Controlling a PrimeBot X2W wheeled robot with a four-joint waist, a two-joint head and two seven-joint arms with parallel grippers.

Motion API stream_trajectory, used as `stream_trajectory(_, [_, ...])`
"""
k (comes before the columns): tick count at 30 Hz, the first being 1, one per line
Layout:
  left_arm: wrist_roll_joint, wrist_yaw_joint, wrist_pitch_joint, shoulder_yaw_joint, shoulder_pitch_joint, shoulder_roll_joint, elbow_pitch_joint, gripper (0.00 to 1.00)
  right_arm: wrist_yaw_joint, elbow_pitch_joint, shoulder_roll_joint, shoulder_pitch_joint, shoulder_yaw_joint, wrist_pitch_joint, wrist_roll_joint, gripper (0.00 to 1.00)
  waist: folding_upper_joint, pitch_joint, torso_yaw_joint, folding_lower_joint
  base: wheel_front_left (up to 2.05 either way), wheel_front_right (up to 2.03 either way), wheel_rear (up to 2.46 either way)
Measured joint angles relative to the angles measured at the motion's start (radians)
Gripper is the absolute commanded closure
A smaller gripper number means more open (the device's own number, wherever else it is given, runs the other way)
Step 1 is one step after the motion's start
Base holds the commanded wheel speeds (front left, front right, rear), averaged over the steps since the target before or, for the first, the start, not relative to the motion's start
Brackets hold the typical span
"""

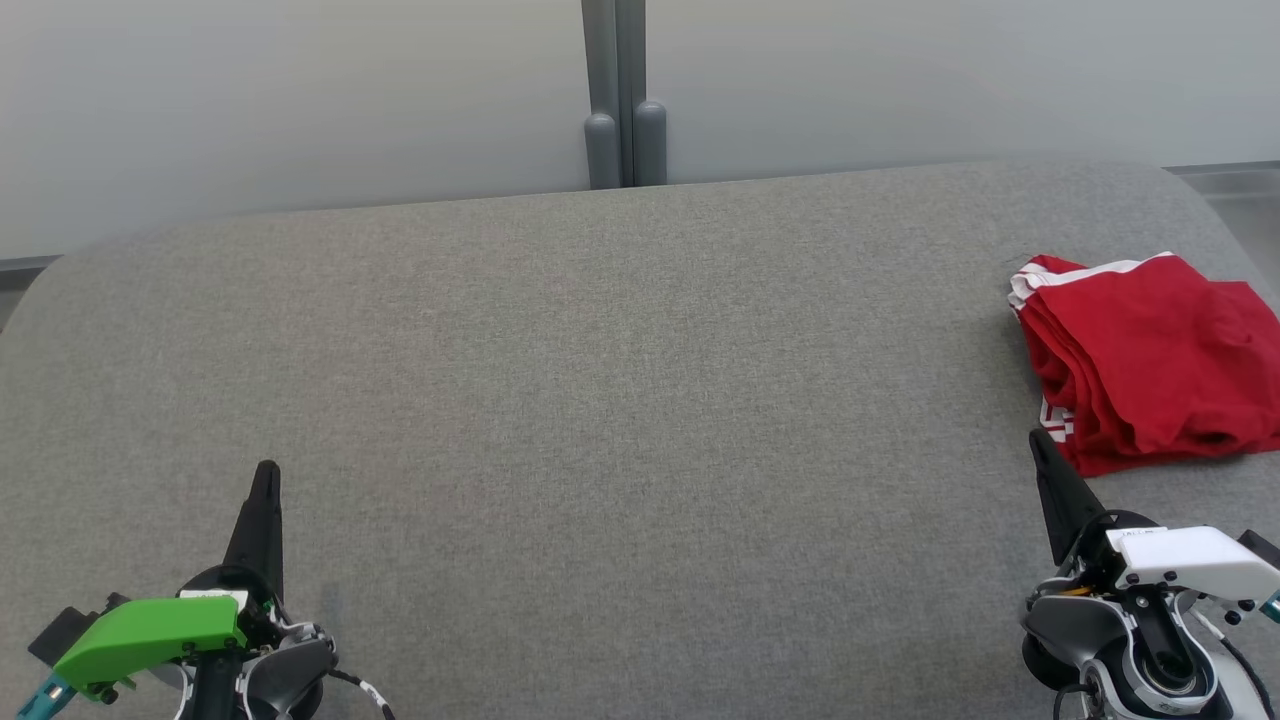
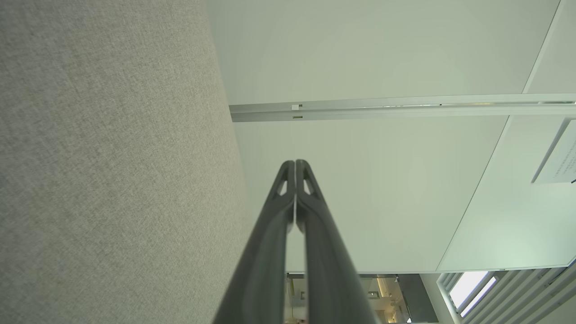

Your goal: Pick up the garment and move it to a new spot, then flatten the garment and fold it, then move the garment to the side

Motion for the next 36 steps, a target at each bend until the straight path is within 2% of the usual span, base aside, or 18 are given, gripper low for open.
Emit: stream_trajectory(36, [0.000, 0.000, 0.000, 0.000, 0.000, 0.000, 0.000, 1.00, 0.000, 0.000, 0.000, 0.000, 0.000, 0.000, 0.000, 1.00, 0.0000, 0.000, 0.000, 0.0000, 0.00, 0.00, 0.00])
